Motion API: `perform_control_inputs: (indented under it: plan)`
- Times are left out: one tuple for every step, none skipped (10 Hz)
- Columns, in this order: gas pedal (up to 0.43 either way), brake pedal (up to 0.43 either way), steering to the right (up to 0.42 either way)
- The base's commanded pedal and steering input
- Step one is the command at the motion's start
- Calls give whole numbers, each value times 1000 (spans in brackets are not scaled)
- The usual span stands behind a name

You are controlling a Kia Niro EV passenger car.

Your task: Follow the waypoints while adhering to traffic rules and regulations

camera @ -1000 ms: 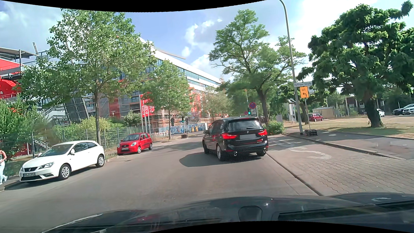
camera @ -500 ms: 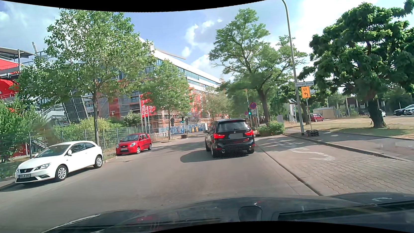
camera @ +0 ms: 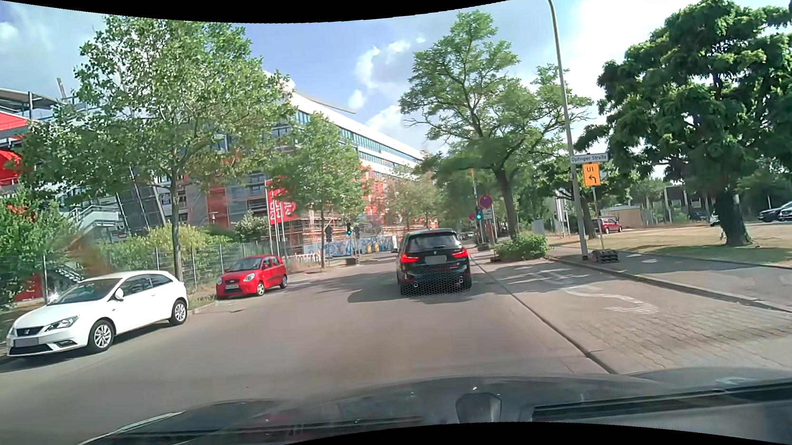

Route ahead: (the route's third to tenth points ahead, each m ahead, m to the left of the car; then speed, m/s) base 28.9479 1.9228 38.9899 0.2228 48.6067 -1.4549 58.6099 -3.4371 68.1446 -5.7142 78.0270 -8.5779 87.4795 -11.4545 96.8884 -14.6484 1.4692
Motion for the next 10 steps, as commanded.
perform_control_inputs:
  plan:
    - [378, 0, -9]
    - [390, 0, -9]
    - [390, 0, -9]
    - [390, 0, -9]
    - [390, 0, -9]
    - [390, 0, -8]
    - [390, 0, -4]
    - [390, 0, -3]
    - [390, 0, -3]
    - [370, 0, -3]
